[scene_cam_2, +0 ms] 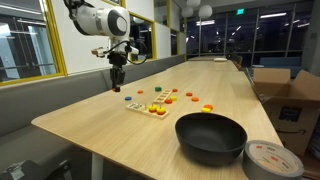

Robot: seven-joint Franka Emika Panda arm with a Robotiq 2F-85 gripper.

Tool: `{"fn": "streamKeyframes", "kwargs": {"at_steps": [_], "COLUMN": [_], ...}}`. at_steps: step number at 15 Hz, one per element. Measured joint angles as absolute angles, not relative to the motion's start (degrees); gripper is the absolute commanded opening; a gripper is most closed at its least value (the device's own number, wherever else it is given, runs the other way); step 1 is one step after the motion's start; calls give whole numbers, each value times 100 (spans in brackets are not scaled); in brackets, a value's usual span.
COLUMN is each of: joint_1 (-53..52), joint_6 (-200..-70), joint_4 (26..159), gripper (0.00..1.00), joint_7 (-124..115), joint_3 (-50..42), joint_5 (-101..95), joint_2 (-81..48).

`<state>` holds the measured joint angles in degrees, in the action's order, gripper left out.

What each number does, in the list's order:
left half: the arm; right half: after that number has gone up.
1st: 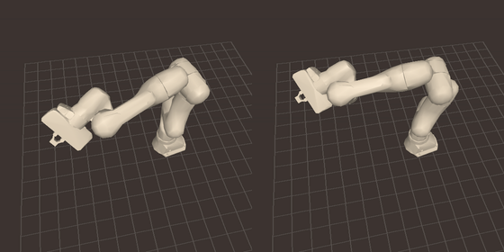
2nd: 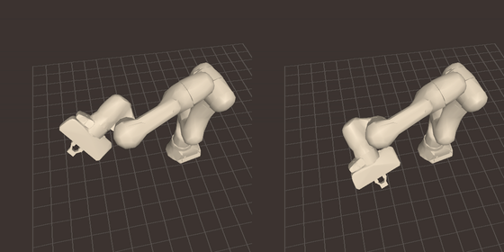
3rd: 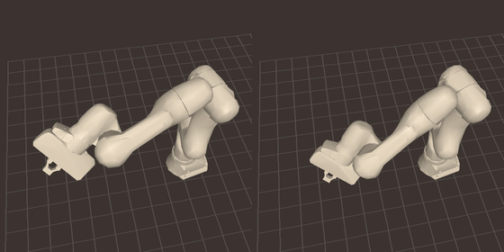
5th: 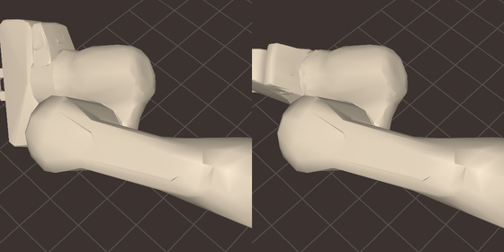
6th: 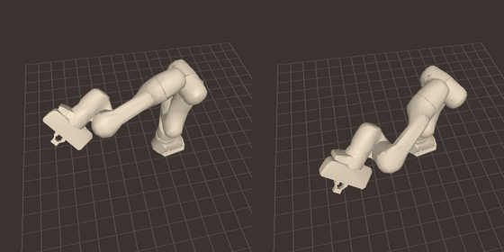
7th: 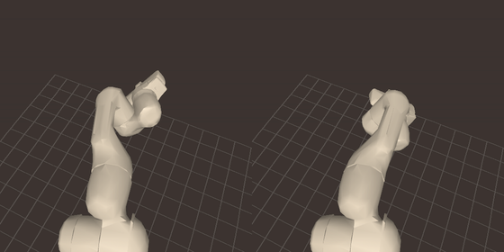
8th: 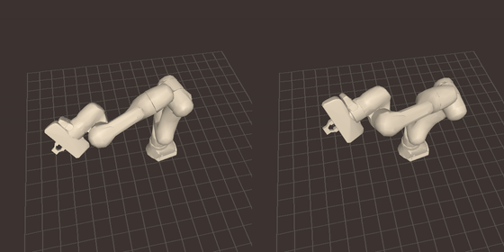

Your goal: Pick up the orange object and put it on the wooden object

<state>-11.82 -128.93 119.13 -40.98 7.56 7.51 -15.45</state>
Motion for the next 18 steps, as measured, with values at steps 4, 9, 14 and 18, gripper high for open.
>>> {"fn": "streamKeyframes", "kwargs": {"at_steps": [4,9,14,18], "joint_1": [-1141,-1009,-876,-802], "joint_6": [-12504,-12322,-12313,-12313], "joint_4": [11324,10931,10879,10879], "gripper": [18,18,18,18], "joint_7": [-4037,-3907,-3774,-3729], "joint_3": [700,605,519,485], "joint_5": [759,983,1271,1437], "joint_2": [-2026,-2488,-2686,-2700]}}
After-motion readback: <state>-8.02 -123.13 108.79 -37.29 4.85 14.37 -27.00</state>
